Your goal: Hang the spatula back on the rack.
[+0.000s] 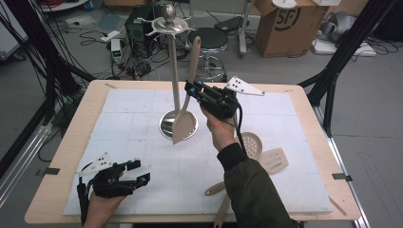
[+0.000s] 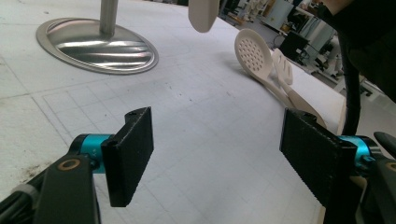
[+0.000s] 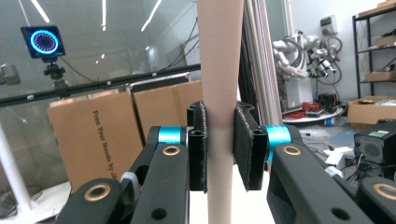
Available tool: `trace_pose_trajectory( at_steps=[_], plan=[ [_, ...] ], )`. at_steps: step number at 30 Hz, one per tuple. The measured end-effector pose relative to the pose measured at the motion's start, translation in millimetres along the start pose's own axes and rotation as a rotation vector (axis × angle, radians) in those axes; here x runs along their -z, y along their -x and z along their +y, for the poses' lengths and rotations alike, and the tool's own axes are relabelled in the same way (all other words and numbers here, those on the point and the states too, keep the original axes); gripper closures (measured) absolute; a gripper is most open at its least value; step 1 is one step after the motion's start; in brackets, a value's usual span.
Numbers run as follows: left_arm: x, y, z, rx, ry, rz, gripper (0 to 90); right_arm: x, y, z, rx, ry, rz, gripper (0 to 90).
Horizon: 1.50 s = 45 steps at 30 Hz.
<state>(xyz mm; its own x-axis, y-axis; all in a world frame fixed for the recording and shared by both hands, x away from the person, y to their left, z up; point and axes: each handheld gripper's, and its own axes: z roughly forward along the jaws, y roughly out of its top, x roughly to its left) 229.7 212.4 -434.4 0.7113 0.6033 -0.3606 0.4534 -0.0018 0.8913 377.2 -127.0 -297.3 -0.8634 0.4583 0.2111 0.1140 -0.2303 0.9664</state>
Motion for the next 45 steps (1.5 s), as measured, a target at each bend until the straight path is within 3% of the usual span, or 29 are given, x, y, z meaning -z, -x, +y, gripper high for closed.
trace_pose_trajectory(
  at_steps=[17, 21, 25, 36, 41, 45],
  plan=[
    [1.0, 0.8, 0.5, 0.003, 0.008, -0.002, 26.5, -23.4, -18.8, -0.8, 0.045, -0.022, 0.000, 77.2],
    [1.1, 0.9, 0.6, 0.001, 0.008, -0.003, 26.5, -27.7, -21.6, 1.4, 0.048, -0.035, -0.019, 77.2],
    [1.1, 0.6, 0.6, 0.004, 0.008, -0.006, 26.5, -31.0, -21.9, 1.6, 0.038, -0.046, -0.027, 77.2],
    [1.7, 1.0, 1.0, 0.004, 0.011, -0.008, 26.5, -35.3, -24.7, 0.0, 0.070, -0.077, -0.080, 77.2],
    [1.9, 1.0, 1.0, 0.004, 0.010, -0.006, 26.5, -32.1, -19.3, 3.2, 0.038, -0.056, -0.114, 77.2],
    [1.3, 1.0, 0.9, 0.005, 0.011, -0.007, 26.5, -29.9, -15.6, 5.4, 0.029, -0.057, -0.116, 77.2]
  ],
)
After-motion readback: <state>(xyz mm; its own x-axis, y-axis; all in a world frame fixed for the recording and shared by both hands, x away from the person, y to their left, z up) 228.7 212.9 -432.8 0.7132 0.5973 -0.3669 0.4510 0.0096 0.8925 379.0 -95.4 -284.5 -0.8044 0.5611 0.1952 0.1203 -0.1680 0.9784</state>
